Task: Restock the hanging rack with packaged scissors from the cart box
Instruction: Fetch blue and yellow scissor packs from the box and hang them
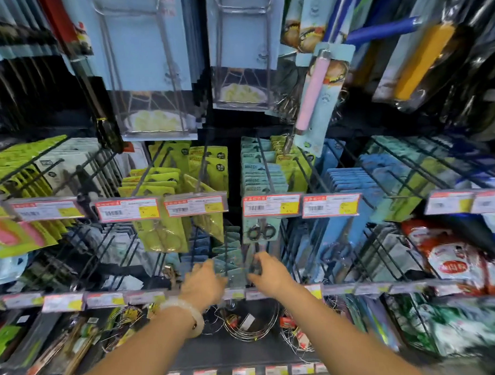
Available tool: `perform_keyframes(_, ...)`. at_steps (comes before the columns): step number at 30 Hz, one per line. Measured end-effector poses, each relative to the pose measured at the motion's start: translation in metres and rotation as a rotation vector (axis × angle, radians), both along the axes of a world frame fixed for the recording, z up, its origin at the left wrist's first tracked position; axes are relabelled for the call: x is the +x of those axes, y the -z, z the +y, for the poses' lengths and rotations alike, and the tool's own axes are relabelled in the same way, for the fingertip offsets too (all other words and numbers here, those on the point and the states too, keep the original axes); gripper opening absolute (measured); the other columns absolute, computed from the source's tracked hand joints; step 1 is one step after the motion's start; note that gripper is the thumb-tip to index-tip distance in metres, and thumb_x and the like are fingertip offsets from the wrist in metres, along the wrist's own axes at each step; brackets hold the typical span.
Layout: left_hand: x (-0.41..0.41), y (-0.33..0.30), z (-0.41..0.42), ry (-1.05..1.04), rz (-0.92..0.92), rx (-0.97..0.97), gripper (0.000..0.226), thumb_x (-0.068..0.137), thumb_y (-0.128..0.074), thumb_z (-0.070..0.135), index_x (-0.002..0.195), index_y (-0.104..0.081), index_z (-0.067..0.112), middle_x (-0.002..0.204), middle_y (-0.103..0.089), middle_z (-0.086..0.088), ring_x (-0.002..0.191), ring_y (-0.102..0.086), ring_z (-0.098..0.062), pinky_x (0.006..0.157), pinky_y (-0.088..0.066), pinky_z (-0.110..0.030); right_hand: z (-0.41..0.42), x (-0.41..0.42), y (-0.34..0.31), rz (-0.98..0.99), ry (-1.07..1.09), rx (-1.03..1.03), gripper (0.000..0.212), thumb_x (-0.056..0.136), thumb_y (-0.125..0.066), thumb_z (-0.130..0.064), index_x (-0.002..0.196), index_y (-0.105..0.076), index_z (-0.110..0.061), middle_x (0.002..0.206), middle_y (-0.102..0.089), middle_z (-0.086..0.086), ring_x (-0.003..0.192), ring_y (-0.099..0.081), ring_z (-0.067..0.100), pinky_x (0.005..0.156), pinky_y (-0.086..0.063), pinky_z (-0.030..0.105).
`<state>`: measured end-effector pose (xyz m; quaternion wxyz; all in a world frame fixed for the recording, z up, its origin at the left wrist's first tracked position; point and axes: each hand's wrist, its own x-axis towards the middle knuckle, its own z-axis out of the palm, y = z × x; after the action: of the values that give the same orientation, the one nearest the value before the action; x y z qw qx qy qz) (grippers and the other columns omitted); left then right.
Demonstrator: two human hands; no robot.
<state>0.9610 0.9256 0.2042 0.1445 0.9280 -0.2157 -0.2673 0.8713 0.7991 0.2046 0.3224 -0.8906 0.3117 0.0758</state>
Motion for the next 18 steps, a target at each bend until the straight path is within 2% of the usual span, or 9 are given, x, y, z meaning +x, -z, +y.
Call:
perform_keyframes(4,-0.064,-0.010,-0.048,0.347,-0.208,0.072,0.064,0.093,-0.052,0.039,0.146,-0.025,0.017,0.150,-0.030,-0.011,0.137,-0.030,-0.032,0.111,-0.030,-0.043,-0.033,-0.064,0.006,0.163,-0.060,-0.271,0.055,0.090,-0.057,-0.023,0.136,-0.033,-0.008,0.137,-0.039,0.016,0.128,-0.038,0.034,0.104,-0.038,0.041)
perform_keyframes(8,-0.133,-0.021,-0.109,0.581,-0.308,0.061,0.065,0.092,-0.054,0.035,0.147,-0.024,0.018,0.151,-0.027,-0.010,0.140,-0.025,-0.031,0.112,-0.026,-0.043,-0.080,-0.142,0.004,0.225,0.003,-0.401,0.056,0.089,-0.057,-0.021,0.137,-0.031,-0.008,0.137,-0.040,0.016,0.128,-0.038,0.033,0.102,-0.037,0.042)
perform_keyframes(12,-0.207,-0.028,-0.177,0.749,-0.352,0.028,0.061,0.091,-0.054,0.029,0.145,-0.028,0.016,0.148,-0.030,-0.009,0.138,-0.026,-0.032,0.112,-0.027,-0.044,-0.128,-0.234,-0.005,0.221,0.149,-0.442,0.056,0.091,-0.054,-0.029,0.138,-0.032,-0.008,0.136,-0.041,0.015,0.128,-0.039,0.031,0.102,-0.039,0.042)
perform_keyframes(18,-0.332,-0.032,-0.266,1.013,-0.438,-0.033,0.053,0.091,-0.053,0.028,0.140,-0.035,0.018,0.141,-0.039,-0.010,0.132,-0.036,-0.033,0.107,-0.034,-0.045,-0.176,-0.387,-0.016,0.233,0.439,-0.467,0.048,0.089,-0.051,-0.026,0.133,-0.038,-0.010,0.128,-0.047,0.014,0.121,-0.045,0.033,0.097,-0.040,0.039)
